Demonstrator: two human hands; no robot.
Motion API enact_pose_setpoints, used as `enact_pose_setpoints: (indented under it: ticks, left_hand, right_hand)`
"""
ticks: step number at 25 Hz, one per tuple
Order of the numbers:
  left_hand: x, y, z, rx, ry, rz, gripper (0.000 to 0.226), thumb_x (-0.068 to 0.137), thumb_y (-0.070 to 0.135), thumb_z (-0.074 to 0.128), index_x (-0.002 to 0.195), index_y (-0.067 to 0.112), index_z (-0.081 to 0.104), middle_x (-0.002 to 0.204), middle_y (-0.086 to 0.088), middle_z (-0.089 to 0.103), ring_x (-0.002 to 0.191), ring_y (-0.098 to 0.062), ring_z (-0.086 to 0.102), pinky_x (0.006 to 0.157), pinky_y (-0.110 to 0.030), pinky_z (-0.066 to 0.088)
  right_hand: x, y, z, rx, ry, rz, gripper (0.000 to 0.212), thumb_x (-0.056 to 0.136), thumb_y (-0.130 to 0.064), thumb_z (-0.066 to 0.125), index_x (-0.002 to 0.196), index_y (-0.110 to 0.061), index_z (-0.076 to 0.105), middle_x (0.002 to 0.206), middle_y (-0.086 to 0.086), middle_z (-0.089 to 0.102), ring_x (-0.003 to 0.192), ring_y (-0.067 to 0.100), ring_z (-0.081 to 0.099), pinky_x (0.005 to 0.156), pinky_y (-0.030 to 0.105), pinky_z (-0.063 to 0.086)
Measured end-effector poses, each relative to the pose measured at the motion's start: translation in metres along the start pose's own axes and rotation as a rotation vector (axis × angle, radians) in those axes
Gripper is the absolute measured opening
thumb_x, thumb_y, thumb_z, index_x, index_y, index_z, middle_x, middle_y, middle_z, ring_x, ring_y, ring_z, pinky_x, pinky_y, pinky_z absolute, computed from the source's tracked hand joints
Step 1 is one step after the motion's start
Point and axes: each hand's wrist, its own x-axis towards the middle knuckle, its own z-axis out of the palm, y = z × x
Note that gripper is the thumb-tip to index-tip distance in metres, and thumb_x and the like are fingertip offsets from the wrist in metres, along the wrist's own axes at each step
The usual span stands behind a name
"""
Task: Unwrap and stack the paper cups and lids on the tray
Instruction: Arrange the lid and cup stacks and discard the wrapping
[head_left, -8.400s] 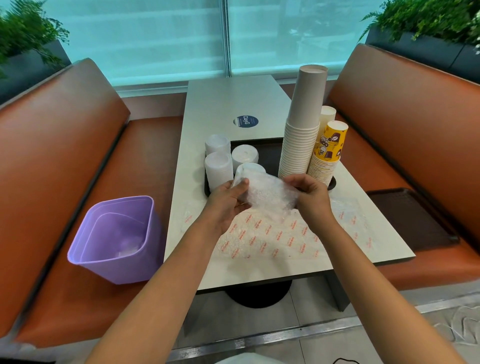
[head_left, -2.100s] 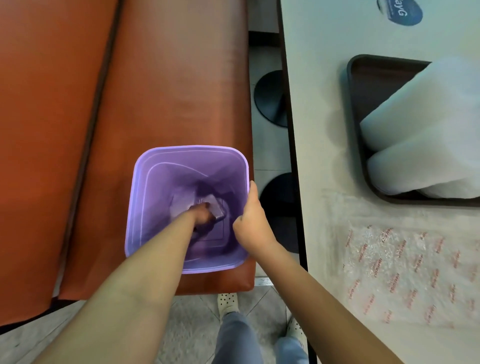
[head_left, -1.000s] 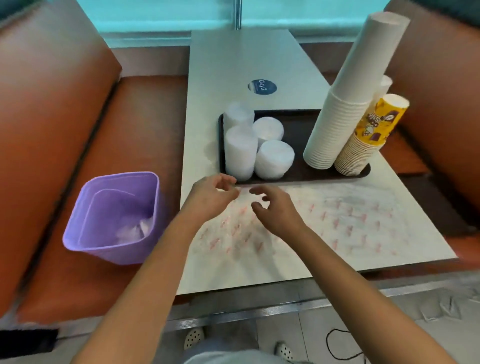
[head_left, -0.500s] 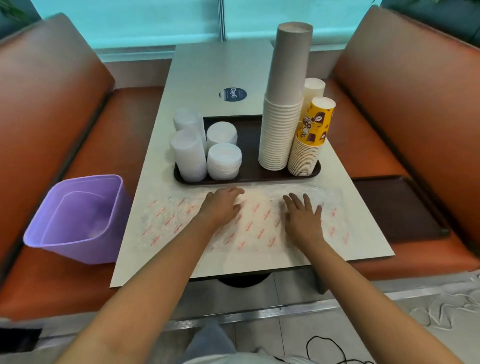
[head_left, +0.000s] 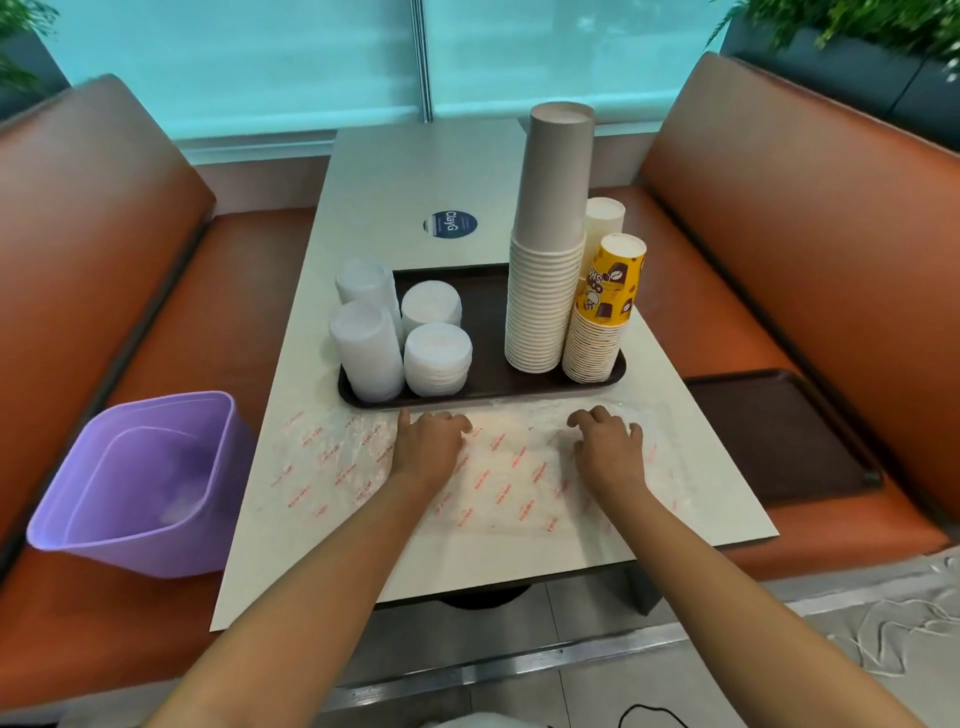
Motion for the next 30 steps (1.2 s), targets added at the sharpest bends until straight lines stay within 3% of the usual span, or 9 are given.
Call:
enact_pose_setpoints:
  ticks: [3, 7, 9, 12, 17, 21, 23, 26, 30]
  left_hand:
    - [-0.003, -0.008, -0.002, -0.038, 0.05, 0.044, 0.027, 0.097, 0.016, 0.042, 0.118, 0.021, 0.059, 0.111, 0.002, 0.068, 0.109, -0.017, 0.057, 0.115, -0.032, 0.004]
    - [0.0, -0.014, -0.012, -0.09, 0.118, 0.195, 0.021, 0.089, 0.025, 0.059, 0.109, 0.021, 0.062, 0.115, 0.007, 0.063, 0.114, -0.014, 0.053, 0.114, -0.036, 0.01]
    - [0.003, -0.01, -0.027, -0.139, -0.002, 0.235, 0.031, 0.087, 0.034, 0.062, 0.116, 0.024, 0.058, 0.111, 0.01, 0.066, 0.108, -0.011, 0.057, 0.111, -0.033, 0.022]
    - [0.003, -0.005, -0.056, -0.345, -0.101, 0.216, 0.024, 0.091, 0.028, 0.059, 0.115, 0.024, 0.063, 0.107, 0.006, 0.068, 0.095, -0.013, 0.062, 0.092, -0.034, 0.047]
    - [-0.011, -0.008, -0.106, -0.724, 0.086, 0.153, 0.02, 0.093, 0.017, 0.057, 0.097, 0.032, 0.068, 0.088, 0.008, 0.065, 0.078, -0.009, 0.06, 0.067, -0.019, 0.049]
    - [-0.014, -0.012, -0.132, -0.901, 0.19, 0.165, 0.028, 0.093, 0.014, 0.056, 0.086, 0.04, 0.064, 0.077, 0.012, 0.065, 0.061, -0.003, 0.058, 0.064, -0.017, 0.05]
    - [-0.015, -0.014, -0.138, -0.927, 0.211, 0.165, 0.028, 0.093, 0.012, 0.057, 0.086, 0.039, 0.064, 0.077, 0.011, 0.065, 0.059, -0.001, 0.058, 0.067, -0.015, 0.049]
    - [-0.014, -0.017, -0.145, -0.957, 0.182, 0.18, 0.029, 0.089, 0.012, 0.062, 0.084, 0.04, 0.066, 0.083, 0.012, 0.068, 0.067, -0.006, 0.062, 0.075, -0.024, 0.053]
    - [-0.006, -0.002, -0.185, -1.071, 0.168, 0.239, 0.012, 0.09, 0.017, 0.06, 0.094, 0.028, 0.063, 0.084, 0.009, 0.067, 0.062, 0.002, 0.061, 0.067, -0.016, 0.048]
  right_hand:
    - [-0.003, 0.004, -0.005, -0.025, 0.032, -0.003, 0.032, 0.097, -0.012, 0.04, 0.119, -0.024, 0.058, 0.121, 0.0, 0.056, 0.111, 0.022, 0.049, 0.102, 0.041, 0.026]
    - [-0.003, -0.003, -0.023, -0.08, 0.155, -0.09, 0.027, 0.098, -0.017, 0.048, 0.12, -0.024, 0.062, 0.134, 0.002, 0.05, 0.127, 0.025, 0.038, 0.113, 0.048, 0.015]
    - [-0.004, -0.015, -0.036, -0.051, 0.251, -0.167, 0.023, 0.093, -0.013, 0.058, 0.112, -0.02, 0.068, 0.131, 0.007, 0.053, 0.128, 0.03, 0.039, 0.114, 0.056, 0.01]
    - [0.0, -0.029, -0.057, -0.01, 0.566, -0.317, 0.022, 0.076, -0.003, 0.075, 0.095, -0.014, 0.072, 0.113, 0.017, 0.063, 0.113, 0.039, 0.052, 0.105, 0.069, 0.023]
    - [0.001, -0.05, -0.091, 0.3, 0.998, -0.075, 0.059, 0.079, -0.035, 0.059, 0.134, -0.025, 0.04, 0.146, 0.013, 0.033, 0.136, 0.031, 0.025, 0.108, 0.056, 0.008]
    - [-0.007, -0.069, -0.115, 1.172, 0.747, 0.138, 0.092, 0.078, -0.035, 0.075, 0.149, -0.018, 0.018, 0.152, 0.006, 0.027, 0.135, 0.017, 0.033, 0.112, 0.036, 0.027]
    - [-0.008, -0.075, -0.12, 1.58, 0.4, 0.092, 0.06, 0.087, -0.02, 0.067, 0.139, -0.018, 0.037, 0.135, 0.004, 0.05, 0.117, 0.016, 0.055, 0.096, 0.031, 0.046]
    - [-0.004, -0.089, -0.126, 1.728, 0.181, 0.007, 0.012, 0.095, -0.013, 0.051, 0.104, -0.019, 0.058, 0.106, 0.002, 0.065, 0.095, 0.025, 0.067, 0.075, 0.037, 0.055]
    - [-0.002, -0.11, -0.151, 1.711, 0.165, -0.17, 0.015, 0.097, -0.005, 0.046, 0.092, -0.014, 0.057, 0.088, 0.0, 0.067, 0.071, 0.02, 0.069, 0.055, 0.032, 0.057]
